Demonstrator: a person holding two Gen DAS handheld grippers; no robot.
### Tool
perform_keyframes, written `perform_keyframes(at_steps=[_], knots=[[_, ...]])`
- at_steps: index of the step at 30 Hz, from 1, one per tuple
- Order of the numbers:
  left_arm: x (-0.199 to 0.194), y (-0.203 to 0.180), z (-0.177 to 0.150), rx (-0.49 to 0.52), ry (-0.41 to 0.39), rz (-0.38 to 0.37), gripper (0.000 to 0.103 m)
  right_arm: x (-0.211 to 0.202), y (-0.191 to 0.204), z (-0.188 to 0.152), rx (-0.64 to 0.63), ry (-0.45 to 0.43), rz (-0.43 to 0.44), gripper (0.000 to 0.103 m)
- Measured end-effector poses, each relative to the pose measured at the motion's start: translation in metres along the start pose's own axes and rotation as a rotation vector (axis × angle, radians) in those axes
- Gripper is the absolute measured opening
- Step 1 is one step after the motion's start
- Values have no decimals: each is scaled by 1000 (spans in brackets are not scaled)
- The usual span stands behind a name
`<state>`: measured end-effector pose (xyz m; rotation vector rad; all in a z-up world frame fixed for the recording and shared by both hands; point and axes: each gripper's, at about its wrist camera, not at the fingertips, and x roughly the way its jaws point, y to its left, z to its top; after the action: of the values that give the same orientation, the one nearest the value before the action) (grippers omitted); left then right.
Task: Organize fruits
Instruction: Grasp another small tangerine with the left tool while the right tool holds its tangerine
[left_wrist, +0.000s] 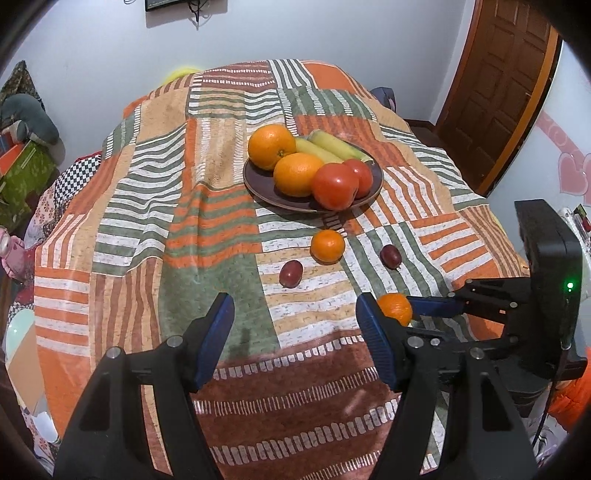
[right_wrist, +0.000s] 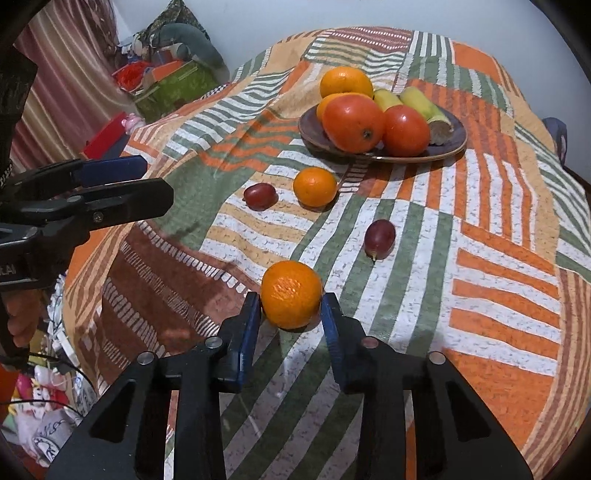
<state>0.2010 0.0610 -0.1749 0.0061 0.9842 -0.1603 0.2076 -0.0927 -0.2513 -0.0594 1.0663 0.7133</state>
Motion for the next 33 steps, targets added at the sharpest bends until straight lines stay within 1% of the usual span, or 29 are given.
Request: perform_keyframes(at_steps=[3, 9, 14, 17, 20, 24, 32, 33], knots=[[3, -1, 1, 5, 4, 0, 68, 1, -1, 2, 5, -9, 11, 30], [12, -4, 7, 14, 15, -3, 68, -8, -9, 6, 23, -55, 16, 30], [25, -10, 15, 23, 24, -11, 68, -29, -29, 10, 56, -115, -11, 30], [35, -17, 24, 42, 12, -26, 68, -39, -42, 12, 78, -142, -24, 30], [46, -26, 31, 76, 17, -31, 63, -45, -54, 15, 94, -161, -41, 30], [64, -31, 38, 88, 47, -44, 60, -46, -67, 17, 123, -174, -43, 30], [98, -31, 43, 94, 92, -10, 60, -47, -85, 19, 148, -182, -43, 30], [101, -31, 43, 93, 97, -10, 57, -46, -86, 19, 150, -182, -44, 30]])
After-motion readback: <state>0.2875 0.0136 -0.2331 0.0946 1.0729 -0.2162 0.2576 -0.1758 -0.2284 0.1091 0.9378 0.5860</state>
